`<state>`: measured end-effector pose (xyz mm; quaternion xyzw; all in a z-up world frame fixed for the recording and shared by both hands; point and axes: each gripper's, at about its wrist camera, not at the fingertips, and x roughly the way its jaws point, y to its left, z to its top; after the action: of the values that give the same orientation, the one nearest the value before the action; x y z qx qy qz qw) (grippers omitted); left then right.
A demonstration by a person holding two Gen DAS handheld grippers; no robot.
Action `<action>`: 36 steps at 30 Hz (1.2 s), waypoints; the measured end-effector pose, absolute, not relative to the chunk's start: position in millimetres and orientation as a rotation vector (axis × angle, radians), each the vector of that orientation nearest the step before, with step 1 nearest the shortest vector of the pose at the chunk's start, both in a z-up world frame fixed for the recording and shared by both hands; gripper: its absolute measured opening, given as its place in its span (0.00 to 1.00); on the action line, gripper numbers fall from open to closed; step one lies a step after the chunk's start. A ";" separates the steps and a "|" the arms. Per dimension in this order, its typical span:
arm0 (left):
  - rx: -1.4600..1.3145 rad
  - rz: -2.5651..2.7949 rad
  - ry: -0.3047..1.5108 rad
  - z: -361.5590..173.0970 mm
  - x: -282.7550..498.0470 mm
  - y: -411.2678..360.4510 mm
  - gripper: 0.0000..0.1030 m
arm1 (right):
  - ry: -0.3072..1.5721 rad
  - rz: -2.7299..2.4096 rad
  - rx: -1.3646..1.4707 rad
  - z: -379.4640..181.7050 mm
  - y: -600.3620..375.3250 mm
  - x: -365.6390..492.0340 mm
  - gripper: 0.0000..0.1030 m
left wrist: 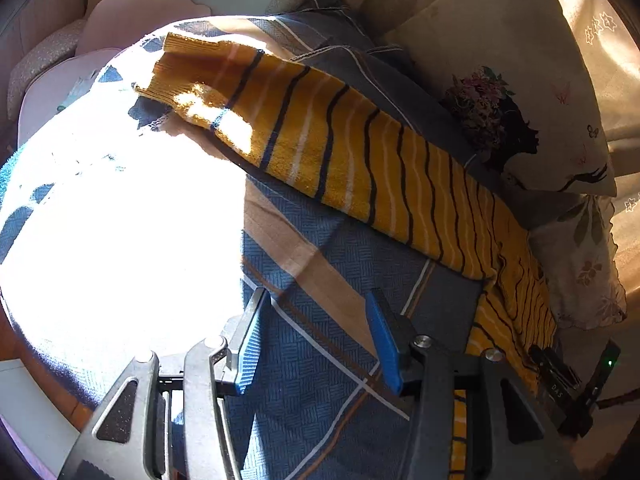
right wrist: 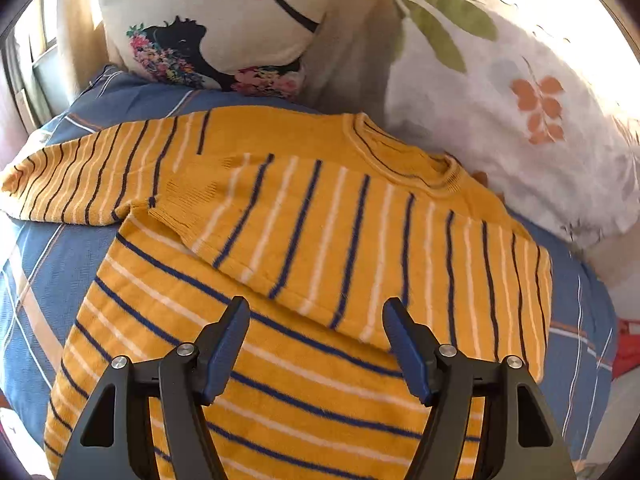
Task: Fold small clothes
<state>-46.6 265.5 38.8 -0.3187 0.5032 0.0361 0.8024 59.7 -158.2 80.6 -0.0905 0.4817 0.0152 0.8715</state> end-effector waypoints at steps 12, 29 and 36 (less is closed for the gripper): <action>-0.762 0.210 0.967 33.8 35.8 331.5 0.42 | 1.015 -0.049 -0.076 86.7 -189.6 11.2 0.71; -0.356 -0.285 0.809 202.3 89.2 95.6 0.05 | 0.976 -0.229 0.125 95.2 -286.2 -48.7 0.71; -0.262 -0.587 0.926 186.1 89.1 -124.6 0.05 | 0.964 -0.275 0.193 88.5 -330.2 -88.2 0.71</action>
<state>89.1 -124.6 186.1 -0.1243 0.4390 -0.2783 0.8452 -88.2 -330.2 88.5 0.0923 0.4614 -0.1316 0.8725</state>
